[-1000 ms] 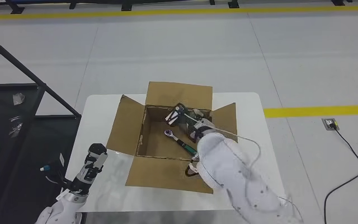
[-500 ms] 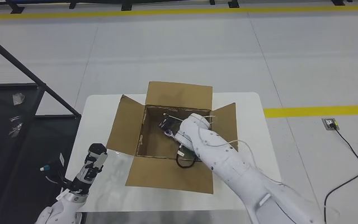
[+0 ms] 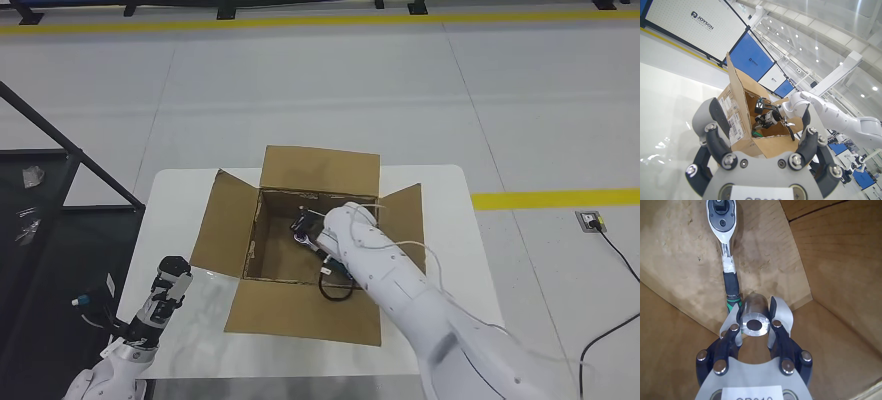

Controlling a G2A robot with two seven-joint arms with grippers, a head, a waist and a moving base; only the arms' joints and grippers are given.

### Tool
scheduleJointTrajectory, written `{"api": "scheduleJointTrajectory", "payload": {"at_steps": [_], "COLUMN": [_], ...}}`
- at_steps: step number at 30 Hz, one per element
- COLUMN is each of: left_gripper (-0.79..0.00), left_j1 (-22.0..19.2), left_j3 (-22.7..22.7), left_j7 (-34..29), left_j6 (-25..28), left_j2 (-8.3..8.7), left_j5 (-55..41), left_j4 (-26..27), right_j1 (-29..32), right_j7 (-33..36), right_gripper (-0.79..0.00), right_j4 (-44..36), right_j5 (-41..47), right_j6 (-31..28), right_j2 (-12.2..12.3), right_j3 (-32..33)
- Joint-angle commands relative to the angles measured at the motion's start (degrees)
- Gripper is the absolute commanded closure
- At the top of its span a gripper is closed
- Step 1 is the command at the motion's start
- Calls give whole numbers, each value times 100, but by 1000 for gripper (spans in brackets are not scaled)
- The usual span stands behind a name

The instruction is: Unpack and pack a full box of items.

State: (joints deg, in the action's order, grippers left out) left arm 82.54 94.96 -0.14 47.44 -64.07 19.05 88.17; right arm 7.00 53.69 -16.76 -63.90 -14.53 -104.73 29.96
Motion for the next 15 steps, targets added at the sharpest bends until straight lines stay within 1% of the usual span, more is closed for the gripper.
{"api": "scheduleJointTrajectory", "payload": {"at_steps": [1,2,4,8,12,15], "left_gripper": [-785,-785,-785,-785,-785,-785], "left_j1": [0,0,0,0,0,40], "left_j3": [0,0,0,0,0,17], "left_j7": [0,0,0,0,0,-19], "left_j6": [0,0,0,0,0,-5], "left_j2": [0,0,0,0,0,0], "left_j5": [0,0,0,0,0,38], "left_j4": [0,0,0,0,0,103], "right_j1": [-30,-45,-74,-139,-228,-252], "right_j7": [-36,-50,-73,-200,-529,-797], "right_gripper": [-372,-385,-372,-372,-379,-369], "right_j4": [86,129,197,253,108,-63], "right_j5": [-1,-1,-10,-46,-44,-54], "right_j6": [-8,-13,-29,-31,-124,-225], "right_j2": [-47,-70,-111,-176,-205,-187], "right_j3": [-4,-5,-10,-13,23,63]}}
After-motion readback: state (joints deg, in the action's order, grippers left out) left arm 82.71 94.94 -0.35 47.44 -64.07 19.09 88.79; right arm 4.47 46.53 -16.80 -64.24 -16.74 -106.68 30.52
